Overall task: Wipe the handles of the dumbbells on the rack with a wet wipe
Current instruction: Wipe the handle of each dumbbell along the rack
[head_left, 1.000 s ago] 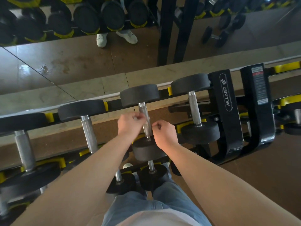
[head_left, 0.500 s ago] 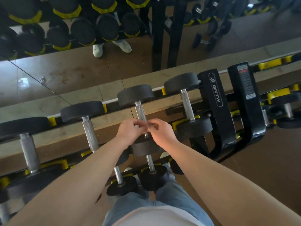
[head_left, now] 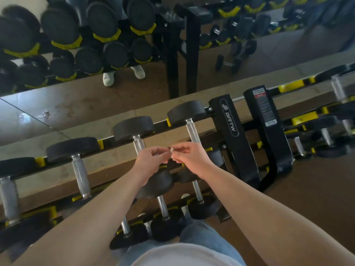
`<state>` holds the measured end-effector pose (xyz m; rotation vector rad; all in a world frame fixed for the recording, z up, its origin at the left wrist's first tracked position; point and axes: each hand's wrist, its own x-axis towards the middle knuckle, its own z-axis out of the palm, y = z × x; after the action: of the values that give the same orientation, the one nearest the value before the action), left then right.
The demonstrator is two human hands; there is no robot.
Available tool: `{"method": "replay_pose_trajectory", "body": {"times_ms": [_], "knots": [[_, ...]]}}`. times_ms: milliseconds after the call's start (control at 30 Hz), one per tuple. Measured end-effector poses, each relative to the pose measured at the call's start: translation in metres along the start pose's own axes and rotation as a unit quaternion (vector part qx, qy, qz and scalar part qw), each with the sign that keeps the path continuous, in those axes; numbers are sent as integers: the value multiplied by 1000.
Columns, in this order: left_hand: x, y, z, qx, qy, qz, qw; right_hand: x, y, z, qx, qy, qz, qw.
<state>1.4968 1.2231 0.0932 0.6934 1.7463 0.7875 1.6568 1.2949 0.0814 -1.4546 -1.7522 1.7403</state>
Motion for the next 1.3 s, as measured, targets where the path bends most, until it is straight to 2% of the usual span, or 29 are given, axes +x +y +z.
{"method": "replay_pose_trajectory", "body": {"times_ms": [200,333,700,800,867,933,1033,1200,1233,1300], "knots": [[16,23,52,-44,28,-54,997,24,14,-63,-48,85,29,995],[28,34,74,-74,37,-97,992,49,25,-93,-122,93,28,988],[53,35,100,-25,43,-168,985,107,35,-97,-237,31,-61,969],[53,36,104,-6,39,-173,984,88,52,-106,-306,-25,-76,949],[52,38,107,10,27,-161,986,74,59,-113,-318,-82,-87,941],[53,39,110,16,20,-159,987,71,60,-116,-315,-101,-105,938],[56,38,114,2,31,-173,984,86,49,-108,-314,-70,-165,932],[59,35,117,-24,53,-191,980,118,31,-101,-297,36,-235,925],[59,35,117,-28,56,-194,979,120,32,-104,-313,18,-251,916],[60,34,117,-40,59,-194,978,115,39,-113,-361,-81,-271,889]]}}
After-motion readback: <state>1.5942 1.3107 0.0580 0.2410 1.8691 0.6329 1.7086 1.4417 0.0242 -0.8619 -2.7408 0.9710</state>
